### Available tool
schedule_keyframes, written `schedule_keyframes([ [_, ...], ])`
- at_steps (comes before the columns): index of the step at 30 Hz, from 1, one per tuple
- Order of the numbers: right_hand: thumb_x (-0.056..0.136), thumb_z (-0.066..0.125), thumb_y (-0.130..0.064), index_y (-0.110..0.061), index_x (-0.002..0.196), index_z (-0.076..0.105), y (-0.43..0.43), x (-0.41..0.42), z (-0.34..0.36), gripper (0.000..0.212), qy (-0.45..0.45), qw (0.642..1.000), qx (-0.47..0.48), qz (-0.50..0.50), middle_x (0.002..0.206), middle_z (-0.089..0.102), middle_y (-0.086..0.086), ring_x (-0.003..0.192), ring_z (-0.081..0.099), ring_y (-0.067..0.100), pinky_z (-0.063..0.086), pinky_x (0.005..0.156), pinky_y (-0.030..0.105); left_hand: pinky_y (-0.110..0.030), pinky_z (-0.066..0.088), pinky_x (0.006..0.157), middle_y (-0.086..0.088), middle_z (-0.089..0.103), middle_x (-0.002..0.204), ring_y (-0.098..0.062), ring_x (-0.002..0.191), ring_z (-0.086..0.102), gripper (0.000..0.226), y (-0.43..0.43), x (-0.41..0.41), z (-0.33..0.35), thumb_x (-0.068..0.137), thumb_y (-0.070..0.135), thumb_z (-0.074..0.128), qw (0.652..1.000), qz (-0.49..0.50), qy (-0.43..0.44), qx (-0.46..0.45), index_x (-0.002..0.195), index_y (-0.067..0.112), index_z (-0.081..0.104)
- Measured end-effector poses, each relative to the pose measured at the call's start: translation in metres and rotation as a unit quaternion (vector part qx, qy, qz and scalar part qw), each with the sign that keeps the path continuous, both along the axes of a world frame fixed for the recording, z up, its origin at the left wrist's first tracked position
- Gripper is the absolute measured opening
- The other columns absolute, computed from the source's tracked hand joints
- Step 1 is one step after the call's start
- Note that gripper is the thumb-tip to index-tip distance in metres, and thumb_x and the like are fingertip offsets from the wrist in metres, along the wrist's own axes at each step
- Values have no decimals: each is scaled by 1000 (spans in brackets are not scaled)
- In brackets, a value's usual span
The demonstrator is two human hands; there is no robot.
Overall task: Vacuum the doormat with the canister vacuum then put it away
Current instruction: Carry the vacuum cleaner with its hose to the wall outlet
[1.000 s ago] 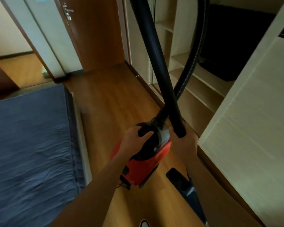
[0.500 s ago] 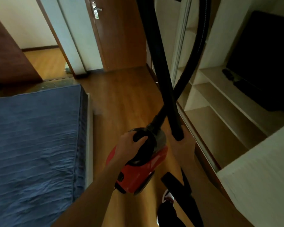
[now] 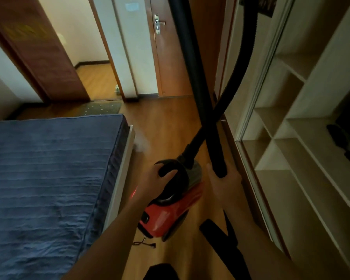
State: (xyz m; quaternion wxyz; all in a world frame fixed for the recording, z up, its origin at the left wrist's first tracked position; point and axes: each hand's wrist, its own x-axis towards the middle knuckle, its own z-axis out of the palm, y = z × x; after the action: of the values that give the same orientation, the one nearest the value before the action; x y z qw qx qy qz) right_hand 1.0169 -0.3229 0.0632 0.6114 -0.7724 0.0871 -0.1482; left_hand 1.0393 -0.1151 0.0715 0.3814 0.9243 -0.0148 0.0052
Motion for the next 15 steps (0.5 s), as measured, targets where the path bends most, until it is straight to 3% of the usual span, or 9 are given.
schedule_keyframes([
  [4,92,73,-23,-30,76,60,-2,54,-3,22,-6,1000,-1,23,66,62,-9,66,62,3,46,59,14,-13,33,49,9,58,62,-4,56,56,22,4,44,-2,91,41,64,1000,20,-14,10,74,29,60],
  [7,91,74,-24,-33,73,57,0,98,-12,26,-22,999,-24,34,68,62,-19,64,61,3,43,57,11,-19,39,56,5,66,73,-7,66,62,25,13,78,-11,91,44,64,999,43,-18,6,88,19,69],
  [11,91,74,-24,-30,73,57,7,160,-27,25,-38,997,-44,50,70,61,-9,61,60,10,44,54,11,-10,35,54,8,63,75,-1,68,58,24,23,133,-21,91,41,65,998,61,-25,6,94,17,71],
  [15,91,73,-28,-33,77,61,23,240,-42,19,-18,997,-43,64,70,62,-5,64,62,11,47,56,16,-10,34,52,11,61,74,-1,67,58,24,33,207,-26,91,45,63,997,71,-4,3,93,22,69],
])
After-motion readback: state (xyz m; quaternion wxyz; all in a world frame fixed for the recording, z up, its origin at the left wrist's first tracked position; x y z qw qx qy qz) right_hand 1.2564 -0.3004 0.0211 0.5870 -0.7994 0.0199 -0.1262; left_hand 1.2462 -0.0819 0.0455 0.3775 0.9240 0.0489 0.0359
